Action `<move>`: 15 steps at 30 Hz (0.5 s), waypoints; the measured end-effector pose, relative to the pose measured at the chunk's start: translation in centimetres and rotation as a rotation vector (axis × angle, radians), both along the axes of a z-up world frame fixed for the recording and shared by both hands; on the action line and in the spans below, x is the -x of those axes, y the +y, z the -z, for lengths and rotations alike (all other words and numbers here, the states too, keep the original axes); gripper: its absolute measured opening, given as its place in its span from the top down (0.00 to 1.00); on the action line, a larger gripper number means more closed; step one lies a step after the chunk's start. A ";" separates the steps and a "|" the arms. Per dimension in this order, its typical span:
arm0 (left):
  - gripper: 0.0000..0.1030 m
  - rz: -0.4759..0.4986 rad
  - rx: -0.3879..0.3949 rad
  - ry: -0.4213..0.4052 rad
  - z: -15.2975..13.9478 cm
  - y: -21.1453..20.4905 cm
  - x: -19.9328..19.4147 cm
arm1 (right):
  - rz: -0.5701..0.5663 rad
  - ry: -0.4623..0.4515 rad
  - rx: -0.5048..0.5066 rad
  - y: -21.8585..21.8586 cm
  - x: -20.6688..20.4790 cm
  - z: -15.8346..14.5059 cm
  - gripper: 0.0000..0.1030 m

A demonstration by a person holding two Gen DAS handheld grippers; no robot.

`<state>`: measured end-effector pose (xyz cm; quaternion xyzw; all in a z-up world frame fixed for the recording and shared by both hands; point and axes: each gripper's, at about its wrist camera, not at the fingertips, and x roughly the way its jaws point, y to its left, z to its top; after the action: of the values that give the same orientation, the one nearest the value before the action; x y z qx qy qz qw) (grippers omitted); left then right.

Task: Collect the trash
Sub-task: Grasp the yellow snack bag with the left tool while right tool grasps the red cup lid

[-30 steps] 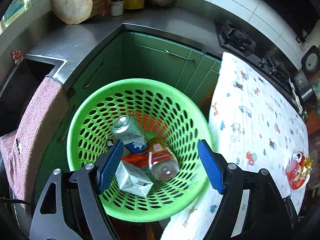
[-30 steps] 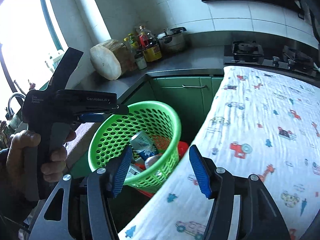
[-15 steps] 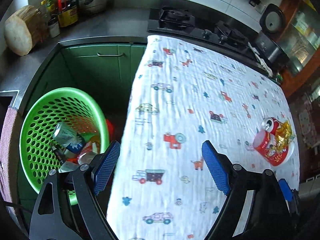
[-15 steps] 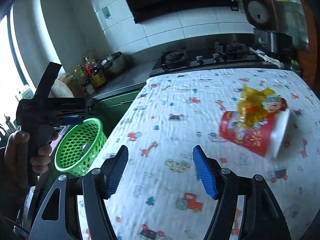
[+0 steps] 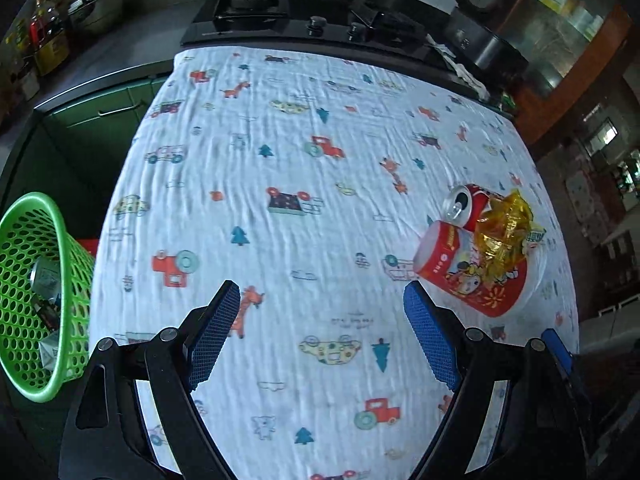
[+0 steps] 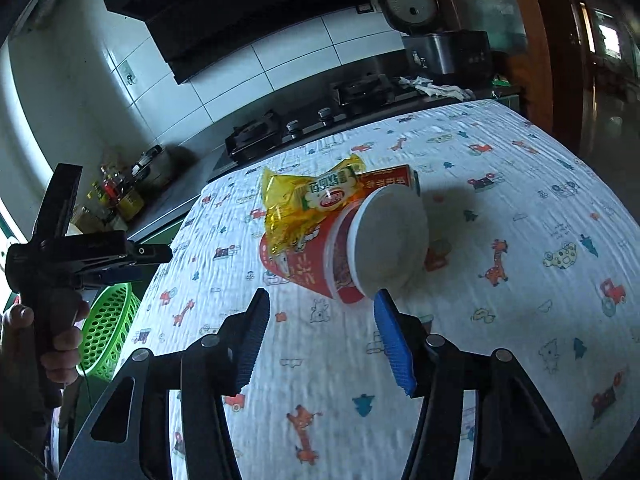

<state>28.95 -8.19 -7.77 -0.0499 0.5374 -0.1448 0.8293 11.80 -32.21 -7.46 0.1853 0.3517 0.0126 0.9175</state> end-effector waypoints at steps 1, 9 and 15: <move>0.19 0.010 0.013 0.006 0.2 -0.6 0.0 | 0.001 0.003 -0.001 -0.2 -0.3 0.1 0.54; 0.16 0.108 0.064 0.018 1.1 -4.9 -0.2 | -0.007 0.029 0.026 -1.7 -1.9 1.1 0.71; 0.14 0.167 0.095 -0.021 0.7 -7.6 -0.7 | -0.027 0.036 0.038 -2.1 -3.0 1.4 0.75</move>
<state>29.68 -15.75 -8.45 -0.0429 0.5234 -0.2394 0.8167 14.78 -34.30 -8.88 0.1631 0.3706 0.0150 0.9142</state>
